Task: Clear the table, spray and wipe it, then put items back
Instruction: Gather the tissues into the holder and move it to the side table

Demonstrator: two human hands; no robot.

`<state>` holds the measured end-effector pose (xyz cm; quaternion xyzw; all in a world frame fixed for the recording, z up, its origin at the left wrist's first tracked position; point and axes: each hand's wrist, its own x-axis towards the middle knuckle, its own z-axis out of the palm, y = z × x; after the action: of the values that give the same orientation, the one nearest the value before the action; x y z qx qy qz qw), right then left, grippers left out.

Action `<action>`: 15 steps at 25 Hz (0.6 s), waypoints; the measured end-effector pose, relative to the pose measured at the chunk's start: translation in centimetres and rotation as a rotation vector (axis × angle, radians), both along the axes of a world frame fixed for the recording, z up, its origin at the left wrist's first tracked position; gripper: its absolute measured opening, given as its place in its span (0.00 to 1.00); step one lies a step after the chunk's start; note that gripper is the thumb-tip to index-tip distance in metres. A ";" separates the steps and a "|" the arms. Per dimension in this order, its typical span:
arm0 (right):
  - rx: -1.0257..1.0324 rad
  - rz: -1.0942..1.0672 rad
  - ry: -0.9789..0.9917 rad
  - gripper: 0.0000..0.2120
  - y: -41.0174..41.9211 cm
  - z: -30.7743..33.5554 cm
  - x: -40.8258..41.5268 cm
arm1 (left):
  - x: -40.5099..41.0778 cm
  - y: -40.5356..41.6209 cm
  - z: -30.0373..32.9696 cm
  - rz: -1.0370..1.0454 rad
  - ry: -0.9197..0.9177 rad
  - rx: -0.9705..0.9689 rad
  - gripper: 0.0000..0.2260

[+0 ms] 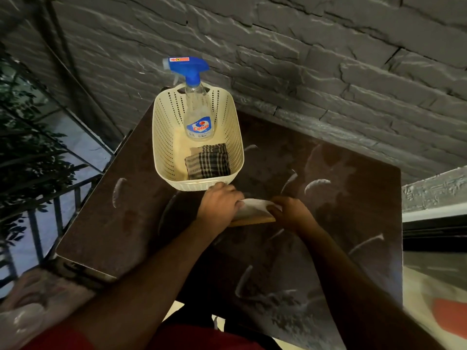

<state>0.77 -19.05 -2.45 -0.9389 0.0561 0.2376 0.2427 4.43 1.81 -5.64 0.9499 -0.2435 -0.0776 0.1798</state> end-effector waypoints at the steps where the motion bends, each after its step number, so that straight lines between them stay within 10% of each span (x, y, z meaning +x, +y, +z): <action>1: 0.019 -0.007 0.010 0.12 -0.1 0.0 -0.1 | 0.1 0.2 -0.1 -0.026 -0.004 0.011 0.08; 15: -0.055 -0.016 0.220 0.16 -0.3 -1.0 1.0 | -2.1 1.0 0.9 0.233 0.368 -0.166 0.06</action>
<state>1.73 -19.32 -3.41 -0.9129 0.0962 0.3357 0.2112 2.36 2.80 -4.70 0.9233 -0.1009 -0.2081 0.3066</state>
